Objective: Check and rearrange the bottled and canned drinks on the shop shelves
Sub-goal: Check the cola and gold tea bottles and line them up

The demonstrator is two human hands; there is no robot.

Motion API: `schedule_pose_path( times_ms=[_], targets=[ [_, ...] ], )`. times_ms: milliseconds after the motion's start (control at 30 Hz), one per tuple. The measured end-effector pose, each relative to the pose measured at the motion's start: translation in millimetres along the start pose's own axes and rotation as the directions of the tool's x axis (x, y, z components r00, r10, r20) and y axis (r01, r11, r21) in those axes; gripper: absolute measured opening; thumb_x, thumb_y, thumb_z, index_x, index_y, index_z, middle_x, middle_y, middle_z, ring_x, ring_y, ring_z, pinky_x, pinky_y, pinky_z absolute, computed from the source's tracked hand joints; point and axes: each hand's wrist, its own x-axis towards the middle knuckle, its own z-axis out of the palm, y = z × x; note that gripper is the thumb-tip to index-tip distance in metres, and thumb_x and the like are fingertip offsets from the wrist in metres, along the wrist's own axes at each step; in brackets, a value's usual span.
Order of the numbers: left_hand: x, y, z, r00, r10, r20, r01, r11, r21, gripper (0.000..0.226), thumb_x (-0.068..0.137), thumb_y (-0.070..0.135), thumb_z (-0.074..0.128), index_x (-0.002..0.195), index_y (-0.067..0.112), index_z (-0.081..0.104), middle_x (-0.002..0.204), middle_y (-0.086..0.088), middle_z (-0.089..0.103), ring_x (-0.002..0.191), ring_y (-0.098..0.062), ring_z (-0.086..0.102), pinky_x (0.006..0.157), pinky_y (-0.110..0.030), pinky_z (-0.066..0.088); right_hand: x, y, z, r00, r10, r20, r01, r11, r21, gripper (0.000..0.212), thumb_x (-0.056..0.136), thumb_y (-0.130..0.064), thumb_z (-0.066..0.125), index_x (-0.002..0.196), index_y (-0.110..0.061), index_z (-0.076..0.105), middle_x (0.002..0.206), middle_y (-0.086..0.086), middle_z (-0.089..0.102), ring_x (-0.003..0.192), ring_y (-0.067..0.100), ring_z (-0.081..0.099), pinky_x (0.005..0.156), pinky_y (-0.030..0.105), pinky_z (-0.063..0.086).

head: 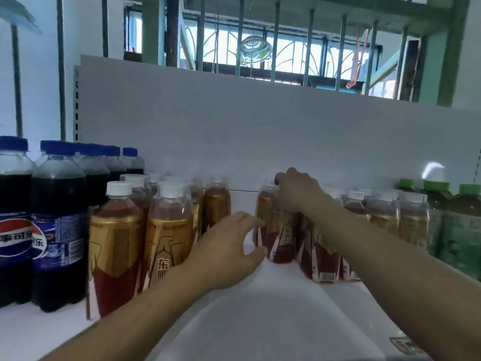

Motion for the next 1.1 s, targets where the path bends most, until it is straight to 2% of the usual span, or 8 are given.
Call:
schedule_pose_path(
  times_ms=[233,367,500,567,633,767,967,1100],
  targets=[
    [40.5,-13.9,54.2,0.913,-0.331,0.239,0.406,0.799,-0.443,0.105,0.079,0.047,0.080,0.157,0.029,0.011,0.161,0.005,0.024,0.145,-0.018,0.031,0.115,-0.039,0.036,-19.8,3.5,-3.9,0.975,-0.109,-0.191,0.181,0.892,0.414,0.027,0.095,-0.037,0.066,0.116,-0.021,0.073,0.126,-0.002,0.065,0.117,0.013,0.056,0.087,0.020,0.032],
    [41.4,-11.9,61.3,0.908,-0.384,0.167,0.395,0.653,-0.647,0.070,0.076,0.037,0.085,0.126,0.042,0.036,0.120,0.023,0.055,0.117,-0.004,0.053,0.095,-0.022,0.047,-21.7,-2.8,-3.9,0.958,-0.055,-0.281,0.230,0.731,0.642,0.020,0.091,-0.041,0.070,0.105,-0.028,0.075,0.113,-0.012,0.067,0.090,-0.004,0.054,0.077,0.007,0.037],
    [30.2,-8.2,63.2,0.909,-0.405,0.103,0.319,0.513,-0.797,0.057,0.071,0.028,0.088,0.109,0.045,0.048,0.108,0.021,0.066,0.101,0.001,0.064,0.088,-0.024,0.056,-33.3,-5.4,3.1,0.943,0.027,-0.331,0.262,0.553,0.791,0.025,0.089,-0.052,0.068,0.109,-0.037,0.070,0.107,-0.022,0.062,0.084,-0.010,0.055,0.068,0.003,0.040],
    [24.5,-2.3,61.3,0.919,-0.374,0.128,0.296,0.436,-0.850,0.053,0.071,0.026,0.086,0.108,0.044,0.052,0.099,0.021,0.070,0.090,0.006,0.067,0.073,-0.014,0.056,-42.8,-2.6,6.7,0.960,0.043,-0.278,0.232,0.440,0.867,0.045,0.085,-0.059,0.064,0.123,-0.035,0.063,0.115,-0.021,0.060,0.093,-0.012,0.057,0.073,0.004,0.046],
    [22.5,4.8,57.5,0.933,-0.330,0.145,0.275,0.393,-0.877,0.051,0.067,0.030,0.082,0.107,0.042,0.054,0.095,0.022,0.072,0.086,0.009,0.067,0.074,-0.012,0.055,-49.4,-1.4,9.7,0.992,0.032,-0.119,0.108,0.249,0.962,0.065,0.075,-0.069,0.062,0.129,-0.034,0.056,0.119,-0.017,0.061,0.103,-0.005,0.061,0.087,0.018,0.054],
    [18.2,11.0,53.4,0.947,-0.282,0.156,0.253,0.351,-0.902,0.056,0.061,0.030,0.086,0.109,0.034,0.060,0.091,0.019,0.076,0.085,0.004,0.070,0.064,-0.008,0.052,-56.3,-6.7,17.2,0.965,-0.211,0.155,-0.204,-0.234,0.951,0.065,0.071,-0.065,0.065,0.116,-0.018,0.065,0.113,0.009,0.074,0.102,0.025,0.073,0.089,0.045,0.059],
    [15.2,8.7,63.0,0.939,-0.292,0.182,0.278,0.334,-0.901,0.064,0.064,0.037,0.080,0.124,0.031,0.059,0.110,0.009,0.075,0.102,-0.006,0.070,0.079,-0.019,0.054,-55.2,-9.1,23.3,0.977,-0.141,0.159,-0.197,-0.320,0.927,0.026,0.087,-0.039,0.073,0.096,-0.015,0.071,0.095,0.010,0.072,0.085,0.024,0.072,0.084,0.042,0.059],
    [16.7,9.8,62.9,0.950,-0.287,0.121,0.223,0.354,-0.908,0.070,0.065,0.034,0.085,0.126,0.034,0.051,0.108,0.012,0.074,0.093,0.004,0.069,0.066,-0.006,0.050,-46.7,1.3,8.2,0.985,-0.075,0.153,-0.170,-0.415,0.894,0.031,0.087,-0.044,0.072,0.096,-0.014,0.069,0.088,0.010,0.067,0.071,0.021,0.066,0.080,0.040,0.057]
  ],
)
